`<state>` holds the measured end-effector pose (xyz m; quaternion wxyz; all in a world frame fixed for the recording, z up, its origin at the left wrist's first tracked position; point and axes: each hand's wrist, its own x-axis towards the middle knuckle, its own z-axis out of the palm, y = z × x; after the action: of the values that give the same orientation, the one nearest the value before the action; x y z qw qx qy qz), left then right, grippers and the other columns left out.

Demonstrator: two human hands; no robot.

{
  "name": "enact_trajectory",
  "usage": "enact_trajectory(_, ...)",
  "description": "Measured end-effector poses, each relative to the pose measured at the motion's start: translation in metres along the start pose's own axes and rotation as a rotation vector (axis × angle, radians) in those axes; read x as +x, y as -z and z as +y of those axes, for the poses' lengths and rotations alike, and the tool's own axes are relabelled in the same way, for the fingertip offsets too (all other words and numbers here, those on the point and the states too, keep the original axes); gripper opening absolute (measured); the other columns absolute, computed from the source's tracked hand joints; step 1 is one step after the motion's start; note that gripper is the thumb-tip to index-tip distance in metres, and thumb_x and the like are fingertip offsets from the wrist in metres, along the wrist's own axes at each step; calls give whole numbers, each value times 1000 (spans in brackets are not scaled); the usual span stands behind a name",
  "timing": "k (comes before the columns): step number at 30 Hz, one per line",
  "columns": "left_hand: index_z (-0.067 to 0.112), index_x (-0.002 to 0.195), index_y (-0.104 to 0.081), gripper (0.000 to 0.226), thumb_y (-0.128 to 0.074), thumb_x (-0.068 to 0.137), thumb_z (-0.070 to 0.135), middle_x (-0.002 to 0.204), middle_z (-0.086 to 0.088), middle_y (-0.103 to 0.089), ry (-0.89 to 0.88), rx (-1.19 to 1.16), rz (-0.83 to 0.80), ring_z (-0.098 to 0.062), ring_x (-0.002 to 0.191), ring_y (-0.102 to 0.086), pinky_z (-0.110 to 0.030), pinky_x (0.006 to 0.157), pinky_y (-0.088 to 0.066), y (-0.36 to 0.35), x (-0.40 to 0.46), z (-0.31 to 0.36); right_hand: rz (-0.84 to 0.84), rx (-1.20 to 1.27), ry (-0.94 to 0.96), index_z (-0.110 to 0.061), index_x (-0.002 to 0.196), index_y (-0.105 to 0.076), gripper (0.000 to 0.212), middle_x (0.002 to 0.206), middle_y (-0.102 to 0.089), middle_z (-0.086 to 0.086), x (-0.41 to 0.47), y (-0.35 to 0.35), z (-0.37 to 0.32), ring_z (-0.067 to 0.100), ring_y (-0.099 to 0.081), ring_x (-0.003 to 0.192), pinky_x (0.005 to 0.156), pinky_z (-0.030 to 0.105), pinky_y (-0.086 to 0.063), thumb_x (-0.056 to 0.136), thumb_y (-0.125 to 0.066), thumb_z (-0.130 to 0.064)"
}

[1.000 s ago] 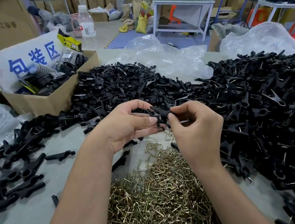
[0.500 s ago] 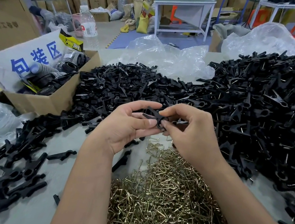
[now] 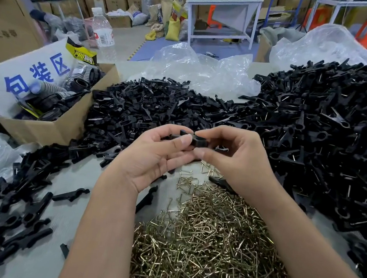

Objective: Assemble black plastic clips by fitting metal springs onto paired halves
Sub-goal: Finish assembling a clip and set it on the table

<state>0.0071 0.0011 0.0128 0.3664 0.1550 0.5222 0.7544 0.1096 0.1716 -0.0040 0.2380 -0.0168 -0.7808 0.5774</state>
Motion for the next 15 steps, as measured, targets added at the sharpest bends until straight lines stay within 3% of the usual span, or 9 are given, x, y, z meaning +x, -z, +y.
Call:
enact_trajectory(3,6,102,-72,36,-82,68,9,96,-19,-77,-2,83,11,-25,84,-78,-22,69,-61,-2,1,-1,-18,38,-5,-18,109,-80,24,79,-72,-11,2,4,-1,2,-64,71,68,16,-51,88,-81,-6)
enact_trajectory(6,8,100,-71,38,-84,65,9,87,-10,-74,-28,141,49,-17,77,-74,-19,66,-59,-1,3,-1,-23,-23,14,-20,111,-80,26,78,-69,-16,3,3,-3,1,-62,72,68,16,-50,90,-79,-6)
enact_trajectory(10,15,92,-77,34,-90,61,19,85,-3,-71,-61,255,66,-17,83,-71,-22,70,-58,3,3,-1,-4,-83,32,-21,111,-80,23,84,-70,-16,2,2,-6,3,-64,79,72,18,-51,90,-79,-9)
enact_trajectory(15,12,100,-75,32,-88,74,-1,79,7,-74,-176,590,38,-6,75,-71,-17,69,-54,0,2,-2,-95,-247,26,-20,111,-80,21,97,-70,-10,4,3,-15,8,-68,92,84,25,-55,95,-72,-8)
